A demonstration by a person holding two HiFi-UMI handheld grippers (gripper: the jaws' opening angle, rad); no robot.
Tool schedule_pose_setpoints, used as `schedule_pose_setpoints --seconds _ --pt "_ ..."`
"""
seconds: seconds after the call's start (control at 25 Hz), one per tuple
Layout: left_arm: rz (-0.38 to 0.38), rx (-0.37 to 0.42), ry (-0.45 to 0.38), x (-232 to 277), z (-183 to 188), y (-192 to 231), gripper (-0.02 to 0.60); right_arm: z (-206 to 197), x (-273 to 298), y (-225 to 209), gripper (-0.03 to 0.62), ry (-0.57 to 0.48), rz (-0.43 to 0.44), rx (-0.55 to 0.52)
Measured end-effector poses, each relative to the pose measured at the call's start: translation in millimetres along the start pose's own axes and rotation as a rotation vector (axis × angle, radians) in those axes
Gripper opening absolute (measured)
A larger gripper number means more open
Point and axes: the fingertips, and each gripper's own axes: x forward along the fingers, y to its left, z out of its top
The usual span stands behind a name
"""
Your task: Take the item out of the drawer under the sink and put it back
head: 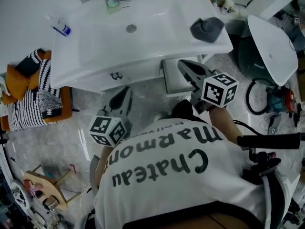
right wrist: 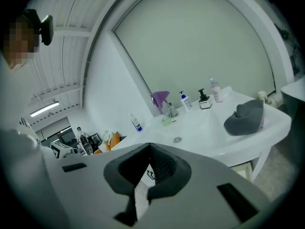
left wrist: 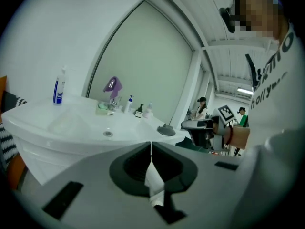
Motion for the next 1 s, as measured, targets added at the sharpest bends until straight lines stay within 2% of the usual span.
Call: schedule_pose_setpoints --seconds 0.16,0.56,1.0 --pt "-0.009 0.004 -0.013 1 2 -12 0.015 -6 5 3 0.011 0.021 0.025 0.010" --pt "0.040 -0.024 -0.043 -14 2 -10 0.015 -20 21 17 0.011 0.103 0.095 0.010" --pt "0.049 -0.030 -0.059 -14 7 -13 0.015 -14 21 15 0.011 0.105 0.098 -0.014"
